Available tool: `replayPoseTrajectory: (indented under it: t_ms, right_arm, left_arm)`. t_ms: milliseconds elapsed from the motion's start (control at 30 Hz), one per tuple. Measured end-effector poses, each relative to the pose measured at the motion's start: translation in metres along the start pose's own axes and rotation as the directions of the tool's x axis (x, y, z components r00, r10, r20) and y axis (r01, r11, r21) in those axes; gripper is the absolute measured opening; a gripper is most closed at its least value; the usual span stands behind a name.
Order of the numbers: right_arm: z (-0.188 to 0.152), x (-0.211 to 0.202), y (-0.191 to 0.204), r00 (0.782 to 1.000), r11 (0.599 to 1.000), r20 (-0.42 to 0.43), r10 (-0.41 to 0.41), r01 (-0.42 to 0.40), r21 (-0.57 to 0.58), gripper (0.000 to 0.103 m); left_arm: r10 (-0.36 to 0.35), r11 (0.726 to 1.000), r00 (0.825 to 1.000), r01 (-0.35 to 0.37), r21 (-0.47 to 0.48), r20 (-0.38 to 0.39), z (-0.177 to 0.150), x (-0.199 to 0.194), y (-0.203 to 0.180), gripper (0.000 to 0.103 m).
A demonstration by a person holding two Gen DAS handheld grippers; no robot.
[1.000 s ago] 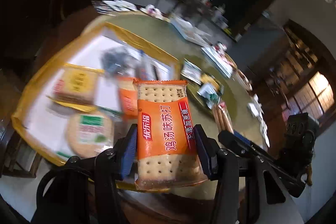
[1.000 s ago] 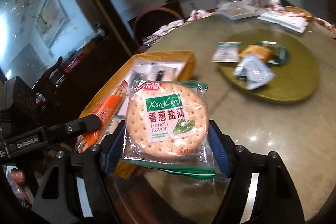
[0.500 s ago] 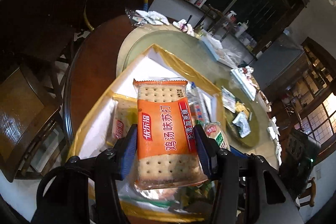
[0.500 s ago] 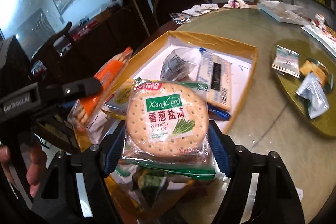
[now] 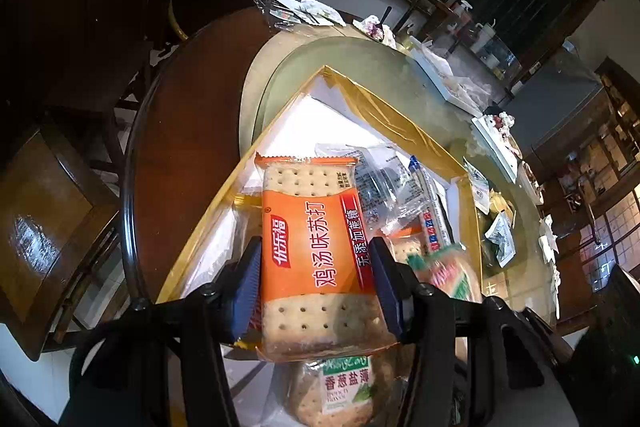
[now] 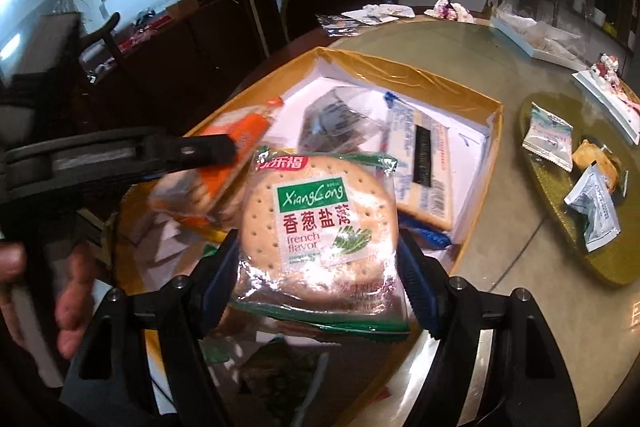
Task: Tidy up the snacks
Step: 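Carry the orange pack into the tray with left tool while right tool drops the XiangCong pack there, then lower the open left tool onto the white paper packet and close it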
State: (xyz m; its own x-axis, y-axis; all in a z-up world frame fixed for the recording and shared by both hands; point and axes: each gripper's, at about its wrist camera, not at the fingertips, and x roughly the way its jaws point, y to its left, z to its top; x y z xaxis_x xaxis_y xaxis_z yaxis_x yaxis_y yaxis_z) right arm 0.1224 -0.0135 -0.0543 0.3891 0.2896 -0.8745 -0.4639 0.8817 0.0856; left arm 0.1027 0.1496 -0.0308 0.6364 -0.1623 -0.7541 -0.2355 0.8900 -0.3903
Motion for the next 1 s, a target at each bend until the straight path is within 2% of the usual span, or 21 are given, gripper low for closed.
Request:
replayPoseTrajectory:
  t_ms: [233, 300, 400, 500, 633, 767, 900, 1000]
  right_arm:
    - [-0.005, 0.022, 0.009, 0.997, 0.999, -0.074, -0.028, 0.026, -0.032, 0.076]
    - [-0.007, 0.023, 0.007, 0.996, 0.999, -0.077, -0.034, 0.032, -0.019, 0.076]
    - [-0.008, 0.013, -0.001, 0.998, 1.000, -0.062, 0.013, -0.012, 0.021, 0.078]
    - [-0.014, -0.009, -0.012, 0.998, 0.996, -0.013, 0.056, -0.055, 0.071, 0.080]
    - [-0.029, -0.054, -0.037, 0.994, 0.987, 0.083, 0.067, -0.078, 0.138, 0.080]
    - [-0.055, -0.098, -0.079, 0.988, 0.973, 0.153, 0.007, -0.042, 0.225, 0.081]
    - [-0.089, -0.127, -0.130, 0.984, 0.939, 0.168, -0.055, -0.007, 0.344, 0.081]
    - [-0.114, -0.141, -0.163, 0.980, 0.901, 0.148, -0.131, 0.055, 0.431, 0.081]
  left_arm:
    - [0.008, 1.000, 1.000, -0.008, -0.007, 0.014, -0.002, -0.005, 0.002, 0.053]
    - [0.003, 1.000, 1.000, -0.002, -0.028, 0.012, -0.002, -0.006, 0.005, 0.057]
    - [-0.003, 0.999, 1.000, 0.004, -0.041, 0.015, -0.004, -0.012, 0.004, 0.059]
    - [-0.004, 1.000, 0.998, 0.005, -0.016, 0.067, -0.014, -0.027, -0.010, 0.077]
    - [-0.012, 0.998, 0.993, 0.004, 0.069, 0.119, -0.036, -0.046, -0.045, 0.078]
    - [-0.116, 0.984, 0.987, 0.099, 0.148, 0.108, -0.061, -0.060, -0.089, 0.078]
    - [-0.207, 0.941, 0.976, 0.182, 0.287, 0.061, -0.090, -0.063, -0.141, 0.080]
    - [-0.191, 0.911, 0.982, 0.180, 0.370, -0.005, -0.110, -0.047, -0.173, 0.080]
